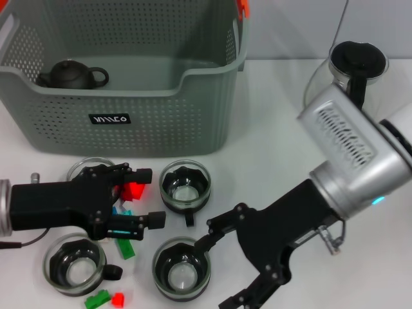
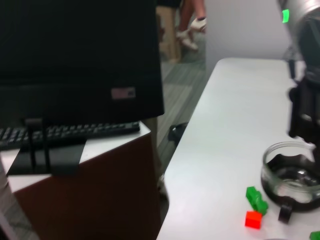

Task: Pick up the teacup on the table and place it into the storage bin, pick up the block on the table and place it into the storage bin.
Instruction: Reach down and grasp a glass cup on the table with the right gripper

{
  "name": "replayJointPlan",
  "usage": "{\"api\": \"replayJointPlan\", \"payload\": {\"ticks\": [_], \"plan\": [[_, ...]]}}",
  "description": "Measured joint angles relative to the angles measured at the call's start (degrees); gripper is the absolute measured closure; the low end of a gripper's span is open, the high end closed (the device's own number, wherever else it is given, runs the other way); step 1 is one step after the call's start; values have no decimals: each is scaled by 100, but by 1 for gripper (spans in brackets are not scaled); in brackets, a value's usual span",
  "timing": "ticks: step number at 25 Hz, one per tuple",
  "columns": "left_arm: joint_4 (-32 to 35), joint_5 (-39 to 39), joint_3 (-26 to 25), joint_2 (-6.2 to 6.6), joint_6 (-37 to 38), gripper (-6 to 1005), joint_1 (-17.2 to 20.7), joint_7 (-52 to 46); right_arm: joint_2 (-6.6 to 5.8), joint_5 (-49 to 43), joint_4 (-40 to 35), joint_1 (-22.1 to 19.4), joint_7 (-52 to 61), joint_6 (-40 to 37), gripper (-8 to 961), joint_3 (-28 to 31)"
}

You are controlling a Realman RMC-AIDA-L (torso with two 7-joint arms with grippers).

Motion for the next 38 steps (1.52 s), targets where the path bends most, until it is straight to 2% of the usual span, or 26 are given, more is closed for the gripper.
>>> {"api": "replayJointPlan", "payload": {"ticks": [6,20,29,38], "plan": [[-65,-10,44,-2,-133,49,-51,-2,35,27,2,234,224,442,9,-702],[-67,-7,30,-2,-424,49,-98,-3,79,480,-16,466,649,1652,8,-2299],[-66,0,35,-2,-723,49,-85,1,85,626,-211,518,942,2028,9,-2923],[4,211,-91,52,-797,50,19,-18,93,626,-234,522,1123,2260,10,-3178]]}}
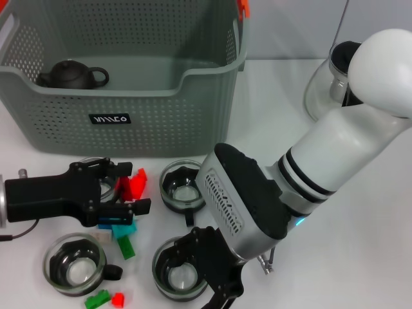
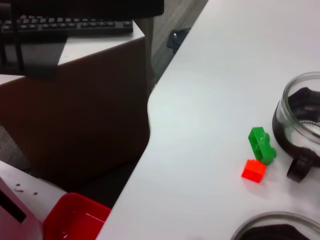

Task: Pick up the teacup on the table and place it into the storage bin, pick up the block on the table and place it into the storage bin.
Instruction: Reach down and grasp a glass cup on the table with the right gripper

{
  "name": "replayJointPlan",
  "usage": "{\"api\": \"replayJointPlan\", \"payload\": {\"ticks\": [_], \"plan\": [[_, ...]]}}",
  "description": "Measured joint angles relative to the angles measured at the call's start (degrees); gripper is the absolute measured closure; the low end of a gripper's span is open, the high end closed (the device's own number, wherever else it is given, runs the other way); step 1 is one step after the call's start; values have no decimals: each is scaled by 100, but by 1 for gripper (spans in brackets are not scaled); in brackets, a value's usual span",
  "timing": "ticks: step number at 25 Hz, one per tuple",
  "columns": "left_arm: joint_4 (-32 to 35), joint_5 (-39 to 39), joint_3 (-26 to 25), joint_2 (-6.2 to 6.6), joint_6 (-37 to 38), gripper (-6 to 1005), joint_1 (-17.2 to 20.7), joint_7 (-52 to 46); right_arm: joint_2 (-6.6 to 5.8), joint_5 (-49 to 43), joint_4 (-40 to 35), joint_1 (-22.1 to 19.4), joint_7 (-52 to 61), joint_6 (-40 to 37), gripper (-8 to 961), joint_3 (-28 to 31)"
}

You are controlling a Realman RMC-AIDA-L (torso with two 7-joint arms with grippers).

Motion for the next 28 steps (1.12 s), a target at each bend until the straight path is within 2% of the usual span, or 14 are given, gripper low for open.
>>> {"api": "replayJointPlan", "payload": {"ticks": [21,23,28], "plan": [[139,40,13,50,144,50,80,-134,6,9,-237,-38,611,632,63,-522],[141,40,9,53,143,50,80,-134,1,9,-296,-69,604,628,289,-527],[141,40,7,53,150,50,84,-121,-1,-31,-274,-28,725,587,495,-578]]}}
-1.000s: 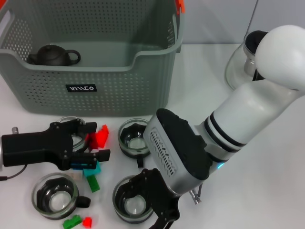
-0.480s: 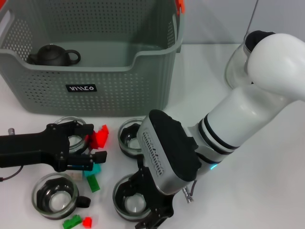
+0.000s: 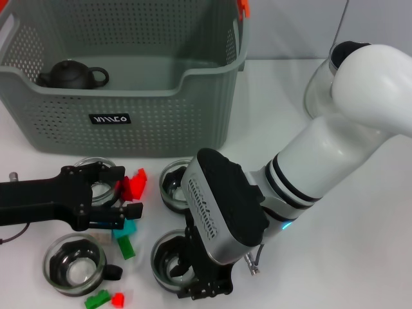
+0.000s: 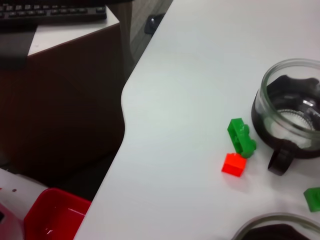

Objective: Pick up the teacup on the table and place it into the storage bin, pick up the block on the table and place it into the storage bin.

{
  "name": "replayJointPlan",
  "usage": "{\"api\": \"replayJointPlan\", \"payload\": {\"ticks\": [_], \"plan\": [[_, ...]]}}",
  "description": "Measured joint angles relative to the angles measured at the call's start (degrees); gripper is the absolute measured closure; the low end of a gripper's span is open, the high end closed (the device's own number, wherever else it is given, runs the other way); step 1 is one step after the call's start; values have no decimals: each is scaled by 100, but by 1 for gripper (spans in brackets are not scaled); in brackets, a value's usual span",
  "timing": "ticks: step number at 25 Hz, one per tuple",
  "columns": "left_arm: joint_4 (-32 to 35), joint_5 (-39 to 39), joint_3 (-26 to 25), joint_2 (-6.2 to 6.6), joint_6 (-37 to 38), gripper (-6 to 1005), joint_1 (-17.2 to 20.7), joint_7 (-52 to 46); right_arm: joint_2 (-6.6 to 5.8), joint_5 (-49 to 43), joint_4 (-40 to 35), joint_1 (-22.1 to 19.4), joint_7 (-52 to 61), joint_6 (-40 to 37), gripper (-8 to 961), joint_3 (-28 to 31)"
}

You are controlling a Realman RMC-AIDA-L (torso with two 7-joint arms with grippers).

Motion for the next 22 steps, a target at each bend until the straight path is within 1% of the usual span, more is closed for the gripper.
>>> {"api": "replayJointPlan", "payload": {"ticks": [6,17,20,22], "plan": [[0,0,0,-1,1,50,13,19,-10,-27,-36,12,141,-91,749,-18],[0,0,-8,-1,17,50,32,22,-40,-46,-182,-68,366,-220,888,50],[12,0,-10,-1,57,50,53,22,-79,-82,-397,-177,524,-358,889,174],[45,0,-9,-1,72,50,85,22,-113,-112,-532,-277,583,-564,889,387]]}}
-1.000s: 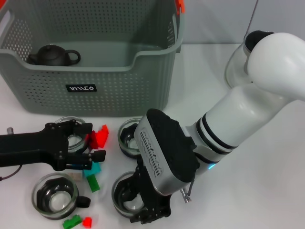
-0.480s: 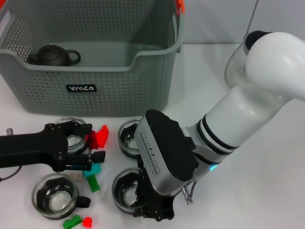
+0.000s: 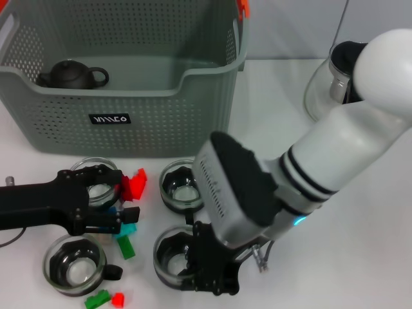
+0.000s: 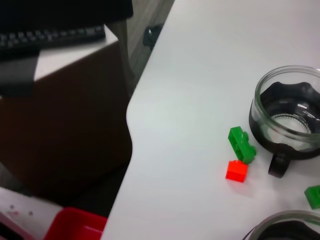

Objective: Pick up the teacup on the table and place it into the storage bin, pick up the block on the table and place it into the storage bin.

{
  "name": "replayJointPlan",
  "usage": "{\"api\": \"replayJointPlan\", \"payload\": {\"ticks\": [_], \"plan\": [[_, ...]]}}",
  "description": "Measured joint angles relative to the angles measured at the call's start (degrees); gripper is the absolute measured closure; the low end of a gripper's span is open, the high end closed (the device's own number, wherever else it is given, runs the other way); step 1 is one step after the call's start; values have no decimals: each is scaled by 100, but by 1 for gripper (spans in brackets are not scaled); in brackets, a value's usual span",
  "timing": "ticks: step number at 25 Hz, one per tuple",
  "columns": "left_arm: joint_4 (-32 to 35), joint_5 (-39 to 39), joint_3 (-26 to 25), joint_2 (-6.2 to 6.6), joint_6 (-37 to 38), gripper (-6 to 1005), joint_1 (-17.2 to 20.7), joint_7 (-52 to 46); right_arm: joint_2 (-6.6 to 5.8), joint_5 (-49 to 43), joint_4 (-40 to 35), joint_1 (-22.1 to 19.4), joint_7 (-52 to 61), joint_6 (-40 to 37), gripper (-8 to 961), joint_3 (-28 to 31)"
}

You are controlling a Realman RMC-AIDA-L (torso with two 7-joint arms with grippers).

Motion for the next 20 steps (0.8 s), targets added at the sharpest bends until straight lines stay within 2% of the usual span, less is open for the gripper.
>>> {"api": "replayJointPlan", "payload": {"ticks": [13,17,20], "plan": [[37,0,1,0,9,50,35,-24,-29,-939,-1098,-695,320,-2004,889,2524],[42,-4,1,0,9,50,33,-29,-30,-931,-1649,-691,487,-2880,889,3558],[41,-25,23,0,11,50,13,-20,-30,-536,-1910,-465,675,-3408,889,4369]]}}
